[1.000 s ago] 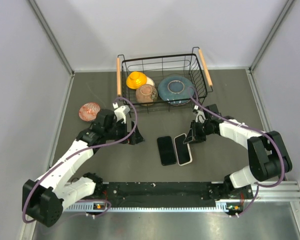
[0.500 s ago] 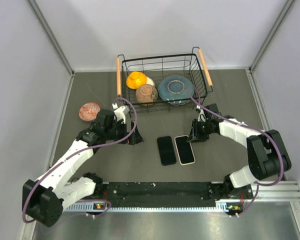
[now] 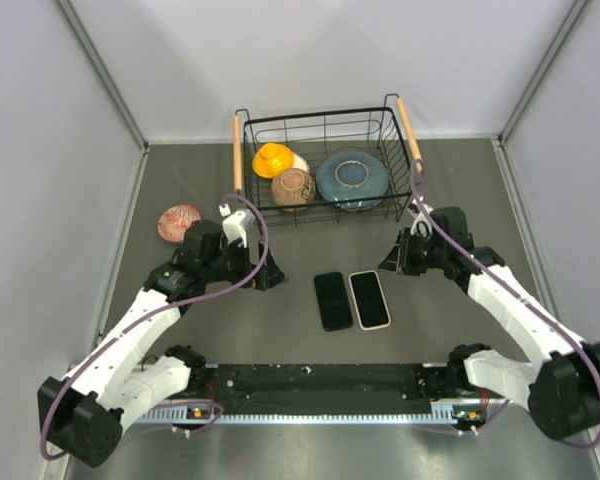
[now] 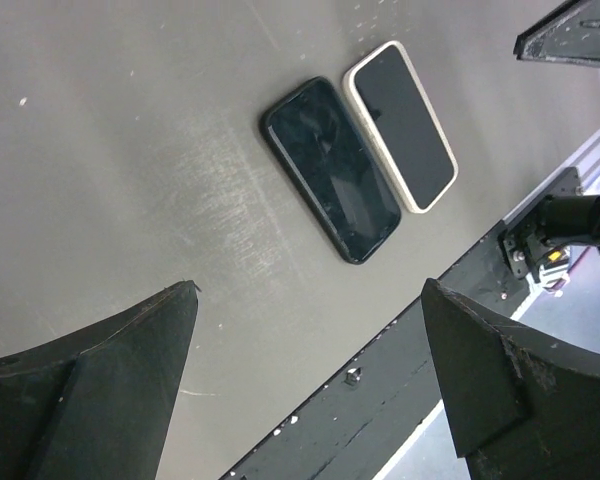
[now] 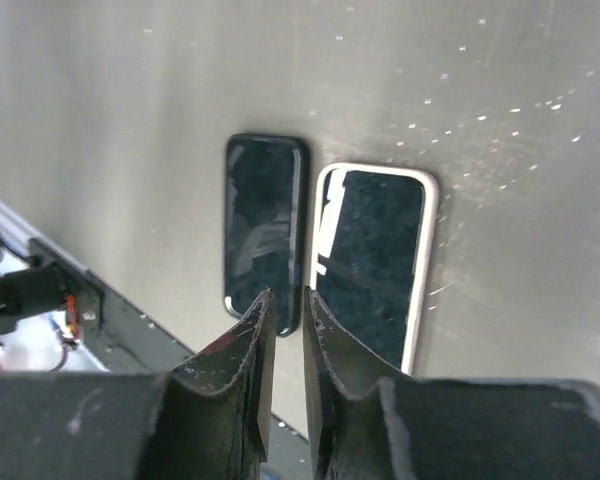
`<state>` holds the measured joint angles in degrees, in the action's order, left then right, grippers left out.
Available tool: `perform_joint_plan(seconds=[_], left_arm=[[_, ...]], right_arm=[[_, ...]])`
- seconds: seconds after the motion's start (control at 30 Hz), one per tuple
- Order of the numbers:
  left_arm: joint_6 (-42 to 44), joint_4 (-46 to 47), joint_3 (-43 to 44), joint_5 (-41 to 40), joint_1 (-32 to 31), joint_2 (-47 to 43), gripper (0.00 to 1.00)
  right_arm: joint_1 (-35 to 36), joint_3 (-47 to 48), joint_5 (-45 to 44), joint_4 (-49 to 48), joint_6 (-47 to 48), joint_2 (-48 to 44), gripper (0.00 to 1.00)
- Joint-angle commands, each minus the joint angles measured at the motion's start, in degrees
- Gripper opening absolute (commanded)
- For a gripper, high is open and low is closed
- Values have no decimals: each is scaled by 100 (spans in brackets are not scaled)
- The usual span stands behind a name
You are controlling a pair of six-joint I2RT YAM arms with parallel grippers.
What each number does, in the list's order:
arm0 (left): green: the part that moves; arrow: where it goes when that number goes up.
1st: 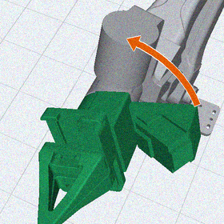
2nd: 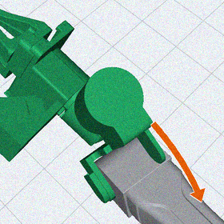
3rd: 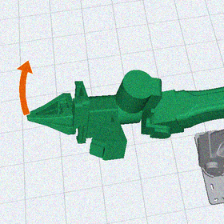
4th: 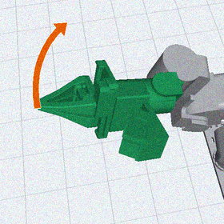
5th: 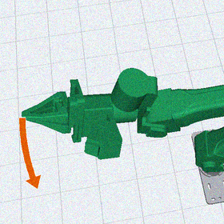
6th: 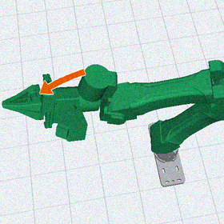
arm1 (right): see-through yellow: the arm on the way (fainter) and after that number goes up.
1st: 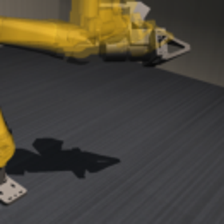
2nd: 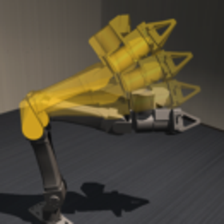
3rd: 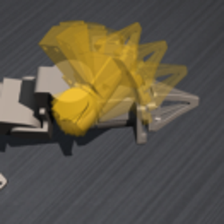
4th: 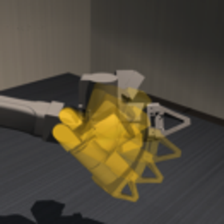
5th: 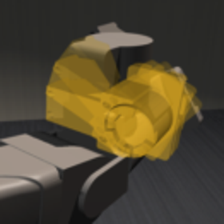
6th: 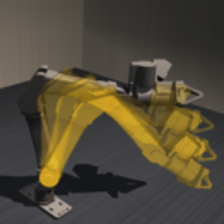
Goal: Put the phone into the phone case
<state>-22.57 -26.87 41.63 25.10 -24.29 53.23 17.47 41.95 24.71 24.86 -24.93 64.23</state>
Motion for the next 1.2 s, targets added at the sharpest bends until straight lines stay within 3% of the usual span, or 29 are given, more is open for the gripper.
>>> perform_joint_plan(seconds=[0.0,0.1,0.13,0.2,0.27,0.3,0.4,0.77,1.17], left_arm=[[-151,551,127,328,21,-418,99],[-309,928,-49,259,30,-638,99],[-371,990,-84,215,21,-682,99],[-424,1114,-137,188,21,-753,99],[-546,1123,-76,223,21,-806,99],[-599,1140,-58,301,21,-875,99],[-722,1254,-111,250,21,-1165,99],[-907,1879,-884,-199,21,-2598,99],[-837,1852,-761,-23,21,-2388,99]], right_arm=[[28,-310,411,-25,-310,-919,15],[72,-477,500,-60,-469,-1745,17],[81,-486,500,-52,-487,-1938,30],[89,-495,456,-60,-487,-2545,46],[98,-487,412,-52,-495,-3071,68],[98,-486,377,-52,-487,-3231,85],[98,-425,263,-8,-530,-3636,98],[98,-65,43,353,-1154,-3593,99],[98,-3,59,326,-1190,-3294,99]])
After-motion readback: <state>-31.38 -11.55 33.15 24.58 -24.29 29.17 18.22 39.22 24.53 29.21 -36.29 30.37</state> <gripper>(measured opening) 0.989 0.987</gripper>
